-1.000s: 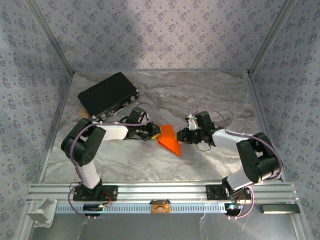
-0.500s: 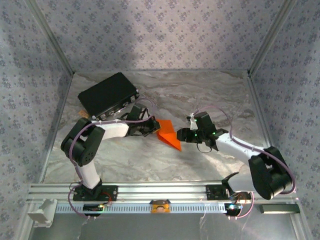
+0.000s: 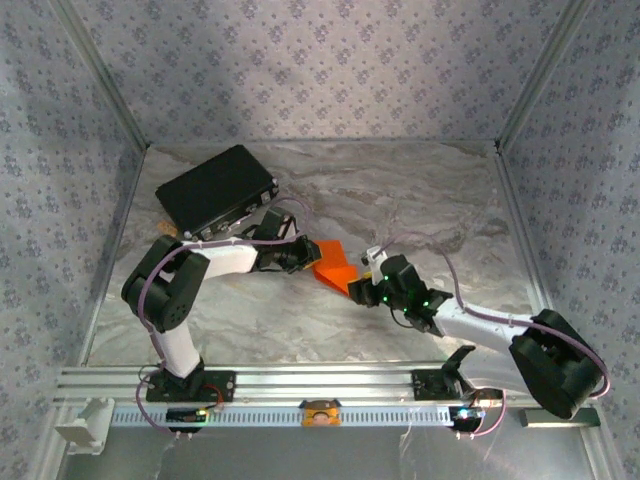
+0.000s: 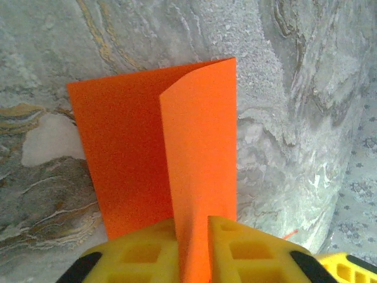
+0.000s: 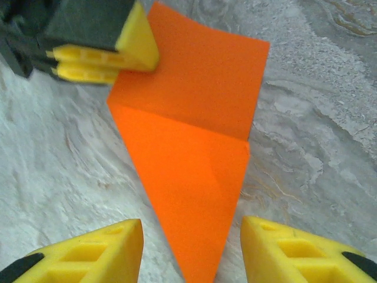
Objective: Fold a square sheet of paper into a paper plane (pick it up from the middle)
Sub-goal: Fourth fold the wing at the center of the table.
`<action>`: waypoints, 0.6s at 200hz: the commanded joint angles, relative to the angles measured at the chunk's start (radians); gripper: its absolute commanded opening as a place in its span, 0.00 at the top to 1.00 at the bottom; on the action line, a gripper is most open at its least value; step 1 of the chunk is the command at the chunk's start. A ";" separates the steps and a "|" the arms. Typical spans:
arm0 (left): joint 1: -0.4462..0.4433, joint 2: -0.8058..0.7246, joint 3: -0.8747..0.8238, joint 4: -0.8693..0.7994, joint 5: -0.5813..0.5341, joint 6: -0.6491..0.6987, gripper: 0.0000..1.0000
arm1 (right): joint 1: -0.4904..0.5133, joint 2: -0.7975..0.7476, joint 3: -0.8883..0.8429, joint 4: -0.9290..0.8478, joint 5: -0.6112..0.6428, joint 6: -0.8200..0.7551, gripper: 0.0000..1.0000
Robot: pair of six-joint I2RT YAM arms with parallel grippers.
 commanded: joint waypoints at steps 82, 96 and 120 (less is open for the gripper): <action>0.001 -0.068 0.020 -0.031 0.014 0.011 0.93 | 0.217 0.198 0.057 0.137 0.315 -0.492 0.54; 0.000 -0.065 0.021 -0.030 0.021 0.013 0.93 | 0.214 0.210 0.057 0.150 0.343 -0.515 0.54; -0.001 -0.061 0.024 -0.030 0.025 0.013 0.94 | 0.214 0.223 0.058 0.185 0.361 -0.520 0.55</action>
